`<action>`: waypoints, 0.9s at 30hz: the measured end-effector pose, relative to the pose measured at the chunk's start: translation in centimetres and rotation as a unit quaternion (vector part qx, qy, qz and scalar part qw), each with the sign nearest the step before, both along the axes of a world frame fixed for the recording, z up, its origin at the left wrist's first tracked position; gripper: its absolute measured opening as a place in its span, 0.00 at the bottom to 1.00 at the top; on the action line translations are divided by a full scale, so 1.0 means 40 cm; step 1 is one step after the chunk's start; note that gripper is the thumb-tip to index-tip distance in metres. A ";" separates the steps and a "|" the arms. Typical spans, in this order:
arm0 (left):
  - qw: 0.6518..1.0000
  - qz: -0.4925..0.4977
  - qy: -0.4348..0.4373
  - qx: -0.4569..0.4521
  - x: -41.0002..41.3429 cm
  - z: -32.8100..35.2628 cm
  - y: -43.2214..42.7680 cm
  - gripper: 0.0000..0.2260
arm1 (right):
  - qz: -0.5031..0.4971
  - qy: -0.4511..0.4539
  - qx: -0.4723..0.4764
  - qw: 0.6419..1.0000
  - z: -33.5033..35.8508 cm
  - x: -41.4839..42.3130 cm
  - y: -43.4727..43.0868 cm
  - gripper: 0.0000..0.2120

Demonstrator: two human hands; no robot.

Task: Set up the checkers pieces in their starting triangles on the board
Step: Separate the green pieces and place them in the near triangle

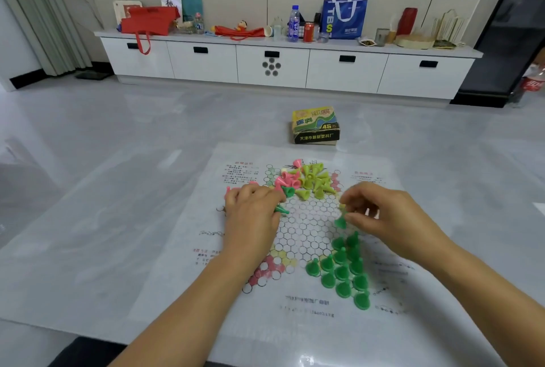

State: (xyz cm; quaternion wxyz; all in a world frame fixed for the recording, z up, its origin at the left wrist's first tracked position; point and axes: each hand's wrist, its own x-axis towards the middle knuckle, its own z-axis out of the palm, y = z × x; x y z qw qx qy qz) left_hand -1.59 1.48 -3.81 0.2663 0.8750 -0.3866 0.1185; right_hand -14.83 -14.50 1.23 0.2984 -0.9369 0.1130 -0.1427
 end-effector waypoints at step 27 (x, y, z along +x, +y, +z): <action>0.990 -0.127 0.053 -0.007 -0.045 0.019 0.004 0.08 | 0.043 0.013 -0.090 0.995 -0.047 0.012 0.059 0.03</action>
